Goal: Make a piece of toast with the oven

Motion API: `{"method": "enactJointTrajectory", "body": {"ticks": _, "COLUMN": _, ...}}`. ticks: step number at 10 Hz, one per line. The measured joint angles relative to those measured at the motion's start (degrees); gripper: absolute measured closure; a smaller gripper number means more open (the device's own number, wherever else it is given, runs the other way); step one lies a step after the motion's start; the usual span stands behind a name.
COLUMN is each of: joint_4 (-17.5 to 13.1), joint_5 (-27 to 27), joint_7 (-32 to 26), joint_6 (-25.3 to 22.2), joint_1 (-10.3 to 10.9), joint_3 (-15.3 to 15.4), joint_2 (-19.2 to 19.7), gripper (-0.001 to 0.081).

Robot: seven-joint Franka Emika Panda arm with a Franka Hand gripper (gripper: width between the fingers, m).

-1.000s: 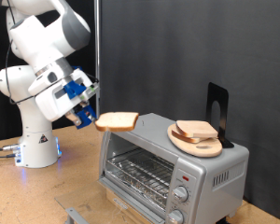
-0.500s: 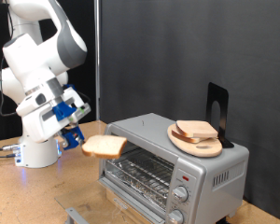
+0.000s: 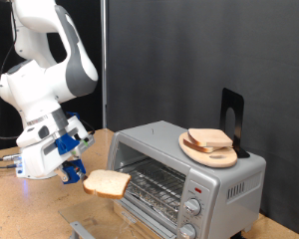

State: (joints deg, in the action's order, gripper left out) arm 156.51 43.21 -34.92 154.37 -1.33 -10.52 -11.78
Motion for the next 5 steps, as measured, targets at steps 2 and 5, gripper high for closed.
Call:
{"method": "enactJointTrajectory", "body": {"ticks": 2, "joint_4": -0.5, "joint_5": -3.9, "joint_7": -3.7, "joint_6": -3.6, "joint_1": -0.3, "joint_3": -0.1, "joint_2": 0.0, "gripper": 0.042}}
{"method": "enactJointTrajectory", "body": {"ticks": 5, "joint_4": -3.7, "joint_5": -7.2, "joint_7": -10.1, "joint_6": -5.7, "joint_1": -0.2, "joint_3": 0.0, "joint_2": 1.5, "gripper": 0.042}}
